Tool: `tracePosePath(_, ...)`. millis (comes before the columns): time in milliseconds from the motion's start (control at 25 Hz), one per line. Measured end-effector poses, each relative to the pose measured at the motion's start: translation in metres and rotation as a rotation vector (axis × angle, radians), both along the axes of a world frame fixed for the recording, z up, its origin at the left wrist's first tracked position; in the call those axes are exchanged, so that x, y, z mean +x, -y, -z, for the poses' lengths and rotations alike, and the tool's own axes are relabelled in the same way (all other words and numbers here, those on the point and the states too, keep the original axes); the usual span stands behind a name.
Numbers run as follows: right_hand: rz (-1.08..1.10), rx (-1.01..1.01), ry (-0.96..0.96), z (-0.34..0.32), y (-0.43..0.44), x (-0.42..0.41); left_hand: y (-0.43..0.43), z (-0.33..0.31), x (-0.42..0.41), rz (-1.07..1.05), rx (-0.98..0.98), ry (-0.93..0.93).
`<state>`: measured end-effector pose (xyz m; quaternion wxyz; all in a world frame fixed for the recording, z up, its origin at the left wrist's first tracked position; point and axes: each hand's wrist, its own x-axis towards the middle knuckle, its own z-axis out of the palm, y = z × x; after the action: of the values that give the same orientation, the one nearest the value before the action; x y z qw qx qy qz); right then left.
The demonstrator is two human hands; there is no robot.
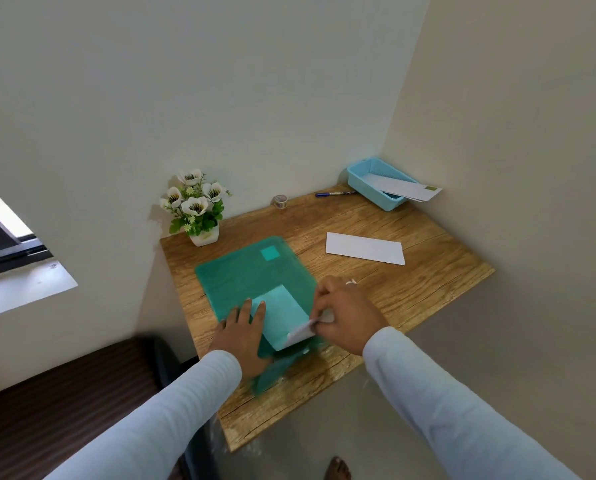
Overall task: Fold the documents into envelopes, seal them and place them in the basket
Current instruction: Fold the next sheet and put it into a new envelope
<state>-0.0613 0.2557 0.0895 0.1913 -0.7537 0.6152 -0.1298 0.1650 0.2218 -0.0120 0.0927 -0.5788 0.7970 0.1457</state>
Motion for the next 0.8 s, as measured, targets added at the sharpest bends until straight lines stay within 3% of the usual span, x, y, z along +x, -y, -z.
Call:
tracePosePath(160,0.056,0.002,0.282,-0.057,0.006,-0.004,0.000,-0.002,0.000,-0.005,0.004,-0.003)
tracePosePath(400,0.147,-0.194,0.551,-0.092,0.012,-0.022,0.000,-0.006,0.005,0.049,-0.023,-0.071)
tracePosePath(600,0.219,-0.354,0.524,-0.086,0.006,-0.028,0.011,-0.020,0.006,-0.062,0.101,-0.145)
tracePosePath(800,0.224,-0.286,0.386,-0.042,-0.001,-0.030,0.011,-0.025,-0.010,-0.093,0.086,0.000)
